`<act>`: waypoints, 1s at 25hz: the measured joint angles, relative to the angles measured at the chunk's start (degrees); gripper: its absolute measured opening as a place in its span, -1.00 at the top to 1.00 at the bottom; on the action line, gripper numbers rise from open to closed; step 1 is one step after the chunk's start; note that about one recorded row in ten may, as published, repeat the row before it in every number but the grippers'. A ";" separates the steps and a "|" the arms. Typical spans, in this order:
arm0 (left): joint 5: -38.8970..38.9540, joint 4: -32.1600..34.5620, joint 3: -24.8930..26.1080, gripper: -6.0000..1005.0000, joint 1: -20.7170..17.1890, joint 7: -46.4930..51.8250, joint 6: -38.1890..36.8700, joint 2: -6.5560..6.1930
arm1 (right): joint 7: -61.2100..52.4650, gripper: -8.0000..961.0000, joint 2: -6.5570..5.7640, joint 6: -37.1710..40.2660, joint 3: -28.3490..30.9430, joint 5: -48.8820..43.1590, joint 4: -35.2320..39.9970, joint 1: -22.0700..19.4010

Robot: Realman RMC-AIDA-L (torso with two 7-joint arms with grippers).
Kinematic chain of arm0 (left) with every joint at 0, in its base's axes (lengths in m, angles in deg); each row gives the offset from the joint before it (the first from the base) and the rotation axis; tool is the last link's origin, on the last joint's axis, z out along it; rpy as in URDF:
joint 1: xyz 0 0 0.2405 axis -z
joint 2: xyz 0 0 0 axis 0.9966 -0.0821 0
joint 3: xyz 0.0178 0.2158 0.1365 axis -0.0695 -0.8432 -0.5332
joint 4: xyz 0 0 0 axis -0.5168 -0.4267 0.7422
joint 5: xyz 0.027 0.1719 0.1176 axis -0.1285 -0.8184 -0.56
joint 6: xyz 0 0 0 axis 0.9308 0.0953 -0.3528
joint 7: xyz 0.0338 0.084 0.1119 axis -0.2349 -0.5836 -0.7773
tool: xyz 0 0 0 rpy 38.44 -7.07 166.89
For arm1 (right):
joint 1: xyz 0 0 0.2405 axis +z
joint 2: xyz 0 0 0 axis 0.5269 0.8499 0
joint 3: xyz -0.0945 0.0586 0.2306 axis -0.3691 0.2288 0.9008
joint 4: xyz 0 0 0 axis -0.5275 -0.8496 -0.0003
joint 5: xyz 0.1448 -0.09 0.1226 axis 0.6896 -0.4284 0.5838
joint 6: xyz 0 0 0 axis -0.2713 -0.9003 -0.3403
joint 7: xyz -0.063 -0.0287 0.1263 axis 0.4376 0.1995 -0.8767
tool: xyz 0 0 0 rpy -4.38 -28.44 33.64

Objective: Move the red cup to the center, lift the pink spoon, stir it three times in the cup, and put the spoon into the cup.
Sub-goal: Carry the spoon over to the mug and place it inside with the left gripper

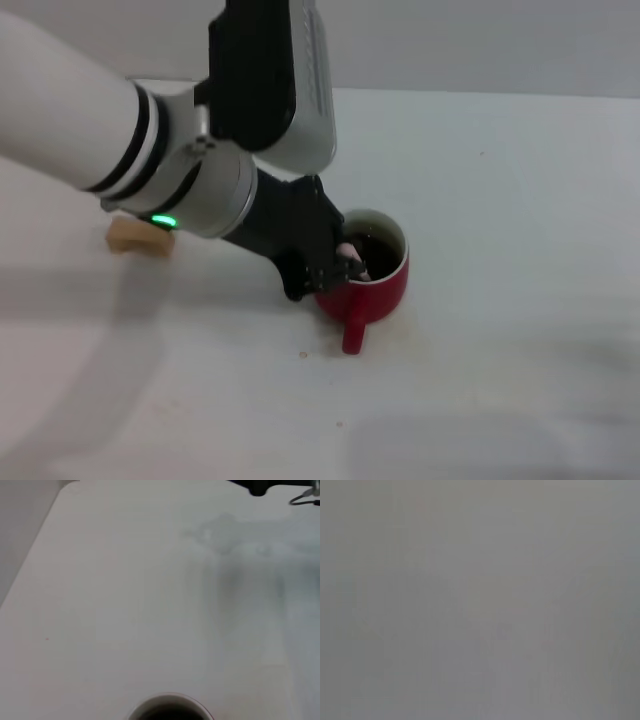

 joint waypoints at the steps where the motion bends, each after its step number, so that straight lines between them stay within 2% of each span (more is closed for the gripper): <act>1: -0.39 -0.60 -0.14 0.54 -0.50 0.23 0.00 -0.03 | 0.00 0.98 0.00 0.02 -0.06 0.00 0.00 0.00; 8: -2.56 -1.20 2.27 0.53 -1.96 1.29 -0.27 -0.31 | 0.00 0.98 0.00 0.03 -0.31 0.00 -0.16 0.35; 15: -3.21 0.60 3.19 0.52 -0.54 0.95 -2.68 -0.37 | 0.01 0.98 0.03 0.26 -0.73 0.00 -0.20 0.21; 21: -2.57 3.28 2.56 0.51 1.49 0.82 -5.53 -0.17 | 0.04 0.98 0.11 1.33 -0.83 0.00 -0.30 -0.48; 25: -0.82 3.60 0.03 0.51 1.72 0.78 -6.29 -0.03 | 0.06 0.98 0.10 1.53 -1.29 0.04 -0.44 -0.73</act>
